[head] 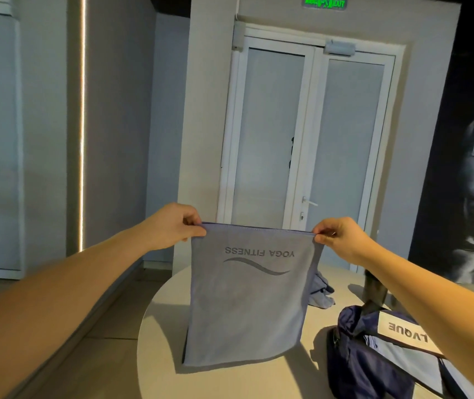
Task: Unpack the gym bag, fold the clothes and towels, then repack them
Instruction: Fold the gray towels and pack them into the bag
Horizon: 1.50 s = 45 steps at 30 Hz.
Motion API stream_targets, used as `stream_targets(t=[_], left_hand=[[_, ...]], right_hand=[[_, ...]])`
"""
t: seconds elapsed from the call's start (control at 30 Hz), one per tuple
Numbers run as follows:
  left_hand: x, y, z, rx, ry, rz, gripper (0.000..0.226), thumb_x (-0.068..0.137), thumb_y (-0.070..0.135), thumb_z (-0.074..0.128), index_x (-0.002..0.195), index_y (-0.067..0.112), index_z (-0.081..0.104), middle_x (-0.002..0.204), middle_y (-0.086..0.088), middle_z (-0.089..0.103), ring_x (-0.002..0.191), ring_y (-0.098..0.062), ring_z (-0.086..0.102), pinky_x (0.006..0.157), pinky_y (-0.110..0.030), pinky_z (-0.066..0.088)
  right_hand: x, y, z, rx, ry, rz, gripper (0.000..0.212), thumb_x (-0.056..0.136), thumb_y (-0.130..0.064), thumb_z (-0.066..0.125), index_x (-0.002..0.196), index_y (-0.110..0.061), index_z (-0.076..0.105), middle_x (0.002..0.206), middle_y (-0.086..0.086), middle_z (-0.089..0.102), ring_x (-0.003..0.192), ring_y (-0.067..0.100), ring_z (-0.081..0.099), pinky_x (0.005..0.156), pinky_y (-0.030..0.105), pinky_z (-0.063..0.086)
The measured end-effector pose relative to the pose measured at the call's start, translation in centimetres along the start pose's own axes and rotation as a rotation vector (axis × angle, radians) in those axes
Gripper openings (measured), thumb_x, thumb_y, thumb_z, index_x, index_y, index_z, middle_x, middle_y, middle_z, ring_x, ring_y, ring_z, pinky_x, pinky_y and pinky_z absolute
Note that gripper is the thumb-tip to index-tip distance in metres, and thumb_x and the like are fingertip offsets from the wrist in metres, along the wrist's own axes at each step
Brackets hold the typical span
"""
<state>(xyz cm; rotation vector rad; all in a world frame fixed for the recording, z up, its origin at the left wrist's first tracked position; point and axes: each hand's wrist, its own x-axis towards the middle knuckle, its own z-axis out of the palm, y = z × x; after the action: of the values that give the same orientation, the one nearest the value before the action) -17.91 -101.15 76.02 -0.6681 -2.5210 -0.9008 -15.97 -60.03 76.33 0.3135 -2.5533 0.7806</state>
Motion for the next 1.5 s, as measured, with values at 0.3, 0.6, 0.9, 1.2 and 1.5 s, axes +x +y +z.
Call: stream_targets(t=[0.3, 0.6, 0.9, 1.2, 1.5], left_hand=[[1.0, -1.2, 0.1, 0.034, 0.029, 0.007, 0.005, 0.095, 0.027, 0.070, 0.096, 0.031, 0.073, 0.087, 0.008, 0.072, 0.076, -0.014, 0.067, 0.069, -0.025, 0.054], [3.3, -4.0, 2.8, -0.006, 0.031, -0.195, 0.022, 0.105, 0.017, 0.049, 0.096, 0.019, 0.069, 0.066, -0.007, 0.071, 0.057, -0.013, 0.067, 0.056, -0.024, 0.048], [6.7, -6.6, 7.3, -0.153, 0.254, -0.278, 0.022, 0.105, 0.018, 0.045, 0.093, 0.014, 0.063, 0.093, -0.009, 0.070, 0.086, -0.025, 0.069, 0.066, -0.032, 0.049], [-0.6, -7.3, 9.9, -0.203, 0.345, -0.147, 0.023, 0.105, 0.019, 0.048, 0.111, 0.014, 0.070, 0.101, 0.002, 0.069, 0.091, -0.013, 0.064, 0.078, -0.022, 0.046], [-15.1, -11.2, 15.6, 0.006, -0.183, -0.068, 0.024, 0.093, 0.010, 0.059, 0.077, 0.028, 0.064, 0.076, 0.011, 0.064, 0.073, -0.008, 0.061, 0.072, -0.034, 0.053]], right_hand=[[0.5, 0.2, 1.0, 0.013, 0.031, 0.055, 0.016, 0.100, -0.017, 0.061, 0.108, -0.016, 0.074, 0.098, -0.001, 0.070, 0.086, 0.016, 0.061, 0.072, 0.023, 0.047], [3.4, 0.5, 5.0, 0.375, 0.036, 0.369, 0.023, 0.094, -0.012, 0.060, 0.098, 0.010, 0.068, 0.071, 0.016, 0.043, 0.053, 0.019, 0.033, 0.047, 0.028, 0.027], [6.1, 1.0, 9.1, 0.410, 0.225, 0.414, 0.017, 0.094, -0.006, 0.055, 0.085, -0.003, 0.069, 0.070, 0.018, 0.071, 0.065, 0.030, 0.069, 0.059, 0.036, 0.061], [0.7, 1.7, 8.0, 0.344, 0.133, 0.270, 0.014, 0.091, -0.013, 0.065, 0.086, -0.007, 0.076, 0.074, 0.014, 0.073, 0.068, 0.022, 0.066, 0.069, 0.034, 0.060], [-10.3, 5.3, 11.4, 0.126, -0.642, 0.271, 0.010, 0.087, -0.010, 0.073, 0.079, -0.012, 0.079, 0.071, -0.004, 0.072, 0.061, 0.005, 0.060, 0.060, 0.015, 0.045]])
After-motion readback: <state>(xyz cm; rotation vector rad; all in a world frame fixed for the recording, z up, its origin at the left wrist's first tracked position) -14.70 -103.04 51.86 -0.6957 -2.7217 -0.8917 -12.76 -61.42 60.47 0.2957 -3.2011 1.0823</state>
